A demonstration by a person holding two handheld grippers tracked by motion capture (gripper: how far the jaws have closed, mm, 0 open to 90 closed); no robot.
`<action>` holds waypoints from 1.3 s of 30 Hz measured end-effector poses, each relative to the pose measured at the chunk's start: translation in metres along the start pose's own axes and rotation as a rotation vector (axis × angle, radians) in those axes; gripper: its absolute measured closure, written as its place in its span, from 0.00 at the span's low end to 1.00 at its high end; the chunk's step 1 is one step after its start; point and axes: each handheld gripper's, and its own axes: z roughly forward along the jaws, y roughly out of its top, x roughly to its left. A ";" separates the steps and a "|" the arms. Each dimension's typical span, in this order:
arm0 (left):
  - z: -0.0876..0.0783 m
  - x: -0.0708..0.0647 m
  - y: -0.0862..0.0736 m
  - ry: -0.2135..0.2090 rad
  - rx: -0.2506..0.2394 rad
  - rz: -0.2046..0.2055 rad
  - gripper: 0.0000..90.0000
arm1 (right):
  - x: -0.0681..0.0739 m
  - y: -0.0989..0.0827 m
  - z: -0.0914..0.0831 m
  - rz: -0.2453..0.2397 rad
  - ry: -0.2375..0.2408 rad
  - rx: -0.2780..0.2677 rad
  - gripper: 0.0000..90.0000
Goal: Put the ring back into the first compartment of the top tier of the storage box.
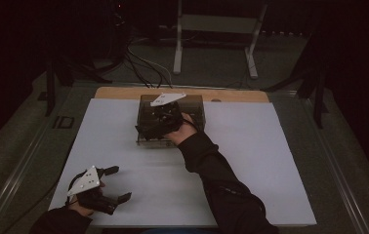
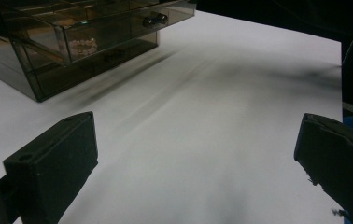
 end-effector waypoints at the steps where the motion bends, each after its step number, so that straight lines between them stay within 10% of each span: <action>1: -0.001 0.000 0.000 0.004 0.000 -0.001 0.01 | -0.001 -0.001 -0.001 0.005 -0.001 0.000 0.00; 39: -0.005 0.000 -0.003 0.019 0.007 -0.005 0.01 | -0.028 -0.049 -0.070 0.006 -0.053 0.018 0.00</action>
